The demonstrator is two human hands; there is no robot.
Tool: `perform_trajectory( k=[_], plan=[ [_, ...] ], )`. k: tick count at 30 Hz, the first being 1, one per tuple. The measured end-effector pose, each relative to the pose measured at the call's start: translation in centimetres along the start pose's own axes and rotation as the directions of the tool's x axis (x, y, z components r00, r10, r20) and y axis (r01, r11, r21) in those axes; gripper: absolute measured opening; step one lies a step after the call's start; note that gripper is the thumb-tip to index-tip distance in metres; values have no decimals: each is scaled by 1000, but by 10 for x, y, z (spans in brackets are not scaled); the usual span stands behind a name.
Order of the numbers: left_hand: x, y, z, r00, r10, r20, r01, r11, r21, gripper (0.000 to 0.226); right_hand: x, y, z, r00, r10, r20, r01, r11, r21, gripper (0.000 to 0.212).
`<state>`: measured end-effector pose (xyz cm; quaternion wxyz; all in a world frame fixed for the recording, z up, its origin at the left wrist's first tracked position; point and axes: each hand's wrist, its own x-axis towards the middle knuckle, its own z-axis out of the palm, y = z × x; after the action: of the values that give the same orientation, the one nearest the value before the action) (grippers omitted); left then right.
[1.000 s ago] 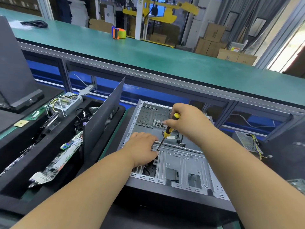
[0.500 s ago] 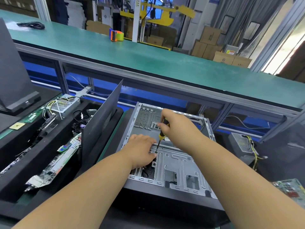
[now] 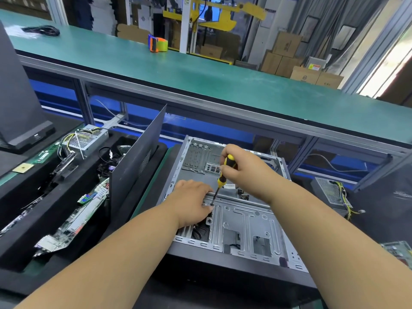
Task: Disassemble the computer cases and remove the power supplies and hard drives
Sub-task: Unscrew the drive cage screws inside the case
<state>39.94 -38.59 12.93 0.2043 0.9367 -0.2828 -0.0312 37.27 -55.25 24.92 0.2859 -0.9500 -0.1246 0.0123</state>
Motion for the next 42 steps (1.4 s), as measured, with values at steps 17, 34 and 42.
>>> perform_trajectory(
  k=[17, 34, 42],
  plan=[
    [-7, 6, -8, 998, 34, -43, -38, 995, -88, 15, 8, -21, -7, 998, -5, 61, 25, 947, -319, 12],
    [-7, 5, -7, 998, 29, -60, -38, 989, -143, 14, 12, -21, -29, 919, -65, 388, 157, 965, -210, 22],
    [-7, 24, -30, 986, -83, -147, -77, 555, -828, 24, 9, -23, -24, 975, 8, 224, 53, 962, -266, 20]
  ],
)
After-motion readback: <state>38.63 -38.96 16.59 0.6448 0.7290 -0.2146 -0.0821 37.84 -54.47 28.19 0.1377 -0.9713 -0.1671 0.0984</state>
